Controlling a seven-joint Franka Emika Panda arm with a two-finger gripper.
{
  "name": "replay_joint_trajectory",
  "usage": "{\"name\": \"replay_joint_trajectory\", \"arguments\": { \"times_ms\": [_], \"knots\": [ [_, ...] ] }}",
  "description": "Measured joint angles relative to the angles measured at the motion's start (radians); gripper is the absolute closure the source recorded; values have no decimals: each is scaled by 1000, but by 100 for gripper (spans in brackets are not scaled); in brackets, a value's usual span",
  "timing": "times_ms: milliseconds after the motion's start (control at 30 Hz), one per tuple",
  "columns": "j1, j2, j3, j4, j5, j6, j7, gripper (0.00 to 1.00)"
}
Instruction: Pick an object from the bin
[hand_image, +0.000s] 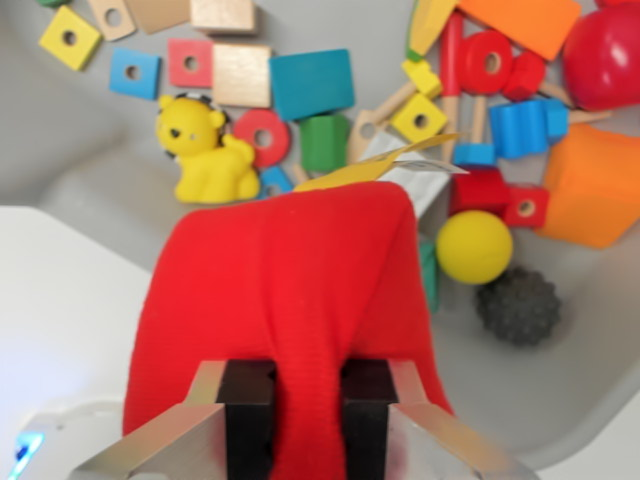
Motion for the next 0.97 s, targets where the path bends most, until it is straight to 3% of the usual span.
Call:
{"name": "replay_joint_trajectory", "arguments": {
  "times_ms": [433,967],
  "knots": [
    [0,-12,0,43,0,-56,0,100],
    [0,-12,0,45,0,-60,0,100]
  ]
}}
